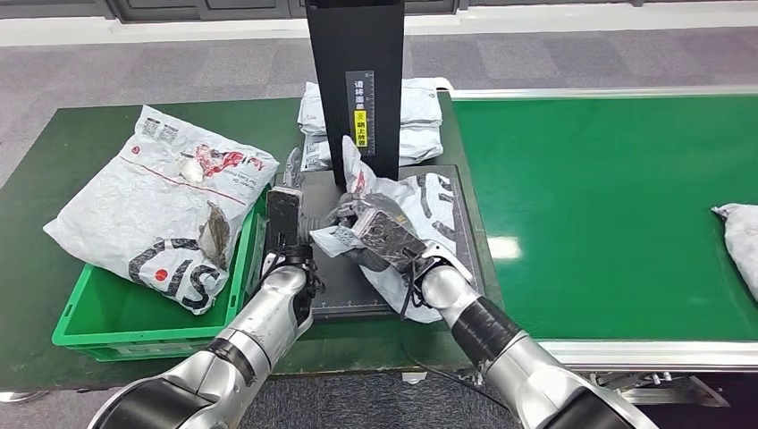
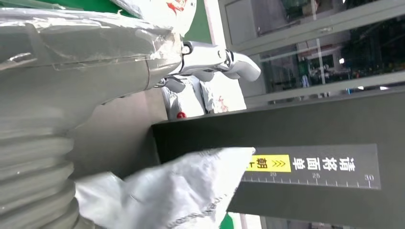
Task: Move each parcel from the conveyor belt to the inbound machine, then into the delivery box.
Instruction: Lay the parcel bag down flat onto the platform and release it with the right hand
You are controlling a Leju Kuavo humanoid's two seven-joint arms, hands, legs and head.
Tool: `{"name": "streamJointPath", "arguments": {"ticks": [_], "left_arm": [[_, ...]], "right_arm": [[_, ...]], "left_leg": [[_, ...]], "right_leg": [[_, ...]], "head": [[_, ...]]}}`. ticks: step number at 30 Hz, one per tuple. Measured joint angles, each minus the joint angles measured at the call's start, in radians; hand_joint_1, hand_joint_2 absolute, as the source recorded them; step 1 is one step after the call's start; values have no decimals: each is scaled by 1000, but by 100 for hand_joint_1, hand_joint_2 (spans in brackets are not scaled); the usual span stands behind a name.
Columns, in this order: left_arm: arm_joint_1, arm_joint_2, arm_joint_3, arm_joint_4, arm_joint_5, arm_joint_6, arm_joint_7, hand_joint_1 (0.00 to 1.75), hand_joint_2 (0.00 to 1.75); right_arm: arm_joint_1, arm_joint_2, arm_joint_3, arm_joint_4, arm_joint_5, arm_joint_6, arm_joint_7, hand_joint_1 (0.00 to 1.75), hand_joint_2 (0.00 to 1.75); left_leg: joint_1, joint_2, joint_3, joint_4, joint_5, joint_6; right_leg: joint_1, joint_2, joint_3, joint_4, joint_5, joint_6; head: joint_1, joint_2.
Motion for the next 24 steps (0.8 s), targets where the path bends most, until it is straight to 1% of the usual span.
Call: {"name": "streamJointPath", "arguments": {"ticks": [4, 8, 12, 16, 24], "left_arm": [[0, 4, 0, 0, 2, 8, 0, 0, 175], [0, 6, 0, -2, 3, 11, 0, 0, 175], [2, 12, 0, -8, 7, 17, 0, 0, 175], [5, 16, 0, -10, 10, 18, 0, 0, 175], [18, 24, 0, -29, 4, 26, 0, 0, 175]], "right_arm": [[0, 22, 14, -12, 9, -61, 14, 0, 175], [6, 26, 14, -21, 12, -125, -13, 0, 0], [31, 20, 2, -45, -25, -163, -66, 0, 0], [45, 12, -10, -58, -43, -163, -80, 0, 0], [39, 4, -52, -42, -170, -62, -97, 0, 0]], "left_leg": [[0, -1, 0, 0, 0, 0], [0, -1, 0, 0, 0, 0], [0, 0, 0, 0, 0, 0], [0, 0, 0, 0, 0, 0], [0, 0, 0, 0, 0, 0]], "right_leg": [[0, -1, 0, 0, 0, 0], [0, -1, 0, 0, 0, 0], [0, -1, 0, 0, 0, 0], [0, -1, 0, 0, 0, 0], [0, -1, 0, 0, 0, 0]], "head": [[0, 0], [0, 0], [0, 0], [0, 0], [0, 0]]}}
